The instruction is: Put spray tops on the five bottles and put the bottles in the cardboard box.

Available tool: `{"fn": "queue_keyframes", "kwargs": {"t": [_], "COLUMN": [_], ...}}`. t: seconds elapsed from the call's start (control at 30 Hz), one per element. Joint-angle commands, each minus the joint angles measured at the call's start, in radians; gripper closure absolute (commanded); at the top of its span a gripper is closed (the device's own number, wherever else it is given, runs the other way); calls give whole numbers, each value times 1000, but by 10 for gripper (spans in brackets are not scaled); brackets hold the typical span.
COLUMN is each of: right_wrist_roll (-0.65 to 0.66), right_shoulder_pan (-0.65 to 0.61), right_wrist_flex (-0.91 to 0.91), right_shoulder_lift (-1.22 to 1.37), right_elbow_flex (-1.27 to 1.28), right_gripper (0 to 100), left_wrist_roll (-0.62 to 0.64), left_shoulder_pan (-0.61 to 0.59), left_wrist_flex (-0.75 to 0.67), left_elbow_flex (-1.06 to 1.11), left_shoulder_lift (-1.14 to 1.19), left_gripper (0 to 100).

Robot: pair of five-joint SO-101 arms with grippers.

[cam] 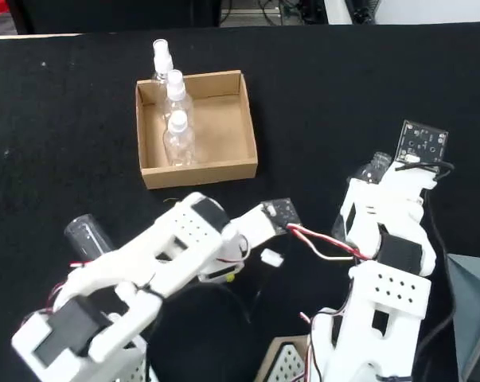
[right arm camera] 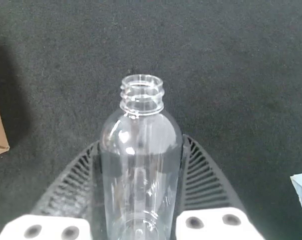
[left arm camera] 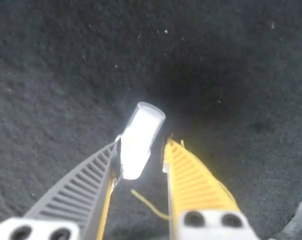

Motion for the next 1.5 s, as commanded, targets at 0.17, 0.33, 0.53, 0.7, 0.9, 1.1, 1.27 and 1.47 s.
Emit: {"fn": "queue_keyframes", "kwargs": {"t": [0.17, 0.33, 0.53, 0.7, 0.9, 1.1, 1.27, 1.47], "right_wrist_roll": [-6, -6, -6, -6, -6, -6, -6, -6], "right_shoulder_pan": [-3, -3, -2, 0, 0, 0, -2, -2], "right_wrist_flex": [-25, -25, -25, -25, -25, -25, -25, -25], "right_shoulder_lift": [-33, -33, -33, -33, -33, -33, -33, -33], "right_elbow_flex": [-25, -25, -25, -25, -25, -25, -25, -25], "right_gripper": [946, 946, 946, 946, 946, 946, 946, 946], "left_wrist_roll": [-54, -54, -49, -51, -49, -46, -11, 9], "left_shoulder_pan": [-5, -5, -5, -4, -4, 1, -4, -8], "left_wrist_flex": [14, 14, 14, 15, 17, 54, 141, 212], "left_elbow_flex": [-131, -166, -211, -222, -220, -254, -340, -421], "left_shoulder_lift": [115, 186, 272, 279, 279, 279, 278, 278], "left_gripper": [863, 863, 865, 925, 930, 971, 972, 972]}}
